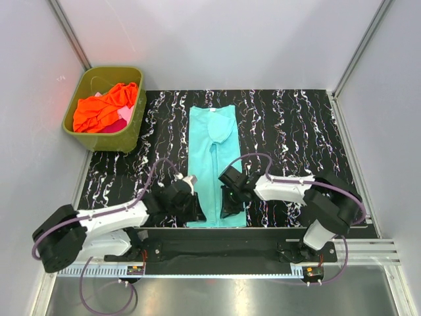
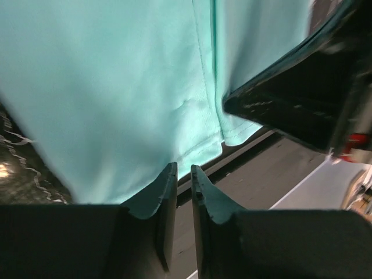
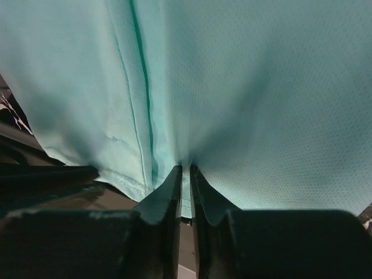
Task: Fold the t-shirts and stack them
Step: Fold the tshirt
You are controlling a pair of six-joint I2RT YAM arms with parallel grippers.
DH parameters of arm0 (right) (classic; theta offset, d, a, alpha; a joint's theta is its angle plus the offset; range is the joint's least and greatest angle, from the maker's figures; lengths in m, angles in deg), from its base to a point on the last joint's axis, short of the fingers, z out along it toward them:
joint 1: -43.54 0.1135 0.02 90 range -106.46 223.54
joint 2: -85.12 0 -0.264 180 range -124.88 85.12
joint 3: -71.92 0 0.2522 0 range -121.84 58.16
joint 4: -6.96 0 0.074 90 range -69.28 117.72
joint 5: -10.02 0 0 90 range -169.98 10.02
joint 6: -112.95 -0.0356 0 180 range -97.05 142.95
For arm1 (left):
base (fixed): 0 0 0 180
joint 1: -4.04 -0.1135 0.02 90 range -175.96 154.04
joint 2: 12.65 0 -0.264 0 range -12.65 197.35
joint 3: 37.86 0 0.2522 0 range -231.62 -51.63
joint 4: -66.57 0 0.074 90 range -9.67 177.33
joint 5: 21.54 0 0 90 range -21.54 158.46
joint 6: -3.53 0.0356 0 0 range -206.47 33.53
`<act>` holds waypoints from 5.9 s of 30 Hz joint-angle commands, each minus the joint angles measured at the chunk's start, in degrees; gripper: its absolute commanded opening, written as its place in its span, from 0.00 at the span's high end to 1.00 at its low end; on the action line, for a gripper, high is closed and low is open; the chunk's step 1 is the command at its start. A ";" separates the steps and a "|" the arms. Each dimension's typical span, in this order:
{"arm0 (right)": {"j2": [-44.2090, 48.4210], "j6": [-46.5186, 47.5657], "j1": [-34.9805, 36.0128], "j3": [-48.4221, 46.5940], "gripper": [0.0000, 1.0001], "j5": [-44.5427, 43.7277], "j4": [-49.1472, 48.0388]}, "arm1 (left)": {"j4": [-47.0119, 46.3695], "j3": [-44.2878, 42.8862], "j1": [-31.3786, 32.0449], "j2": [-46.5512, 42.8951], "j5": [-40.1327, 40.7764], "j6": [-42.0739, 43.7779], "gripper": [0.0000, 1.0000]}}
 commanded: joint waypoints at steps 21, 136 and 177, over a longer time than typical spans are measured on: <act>12.95 -0.19 1.53 -4.80 1.00 -8.35 18.27 | 14.37 -5.14 1.65 -9.53 5.74 2.67 0.77; -10.34 23.63 -28.09 -32.11 1.00 4.92 16.25 | 12.52 -41.06 -35.17 30.02 -14.91 14.80 1.00; -46.55 32.24 -37.32 -81.43 1.00 9.06 26.36 | 2.07 -80.53 -44.32 67.64 -26.26 16.91 1.00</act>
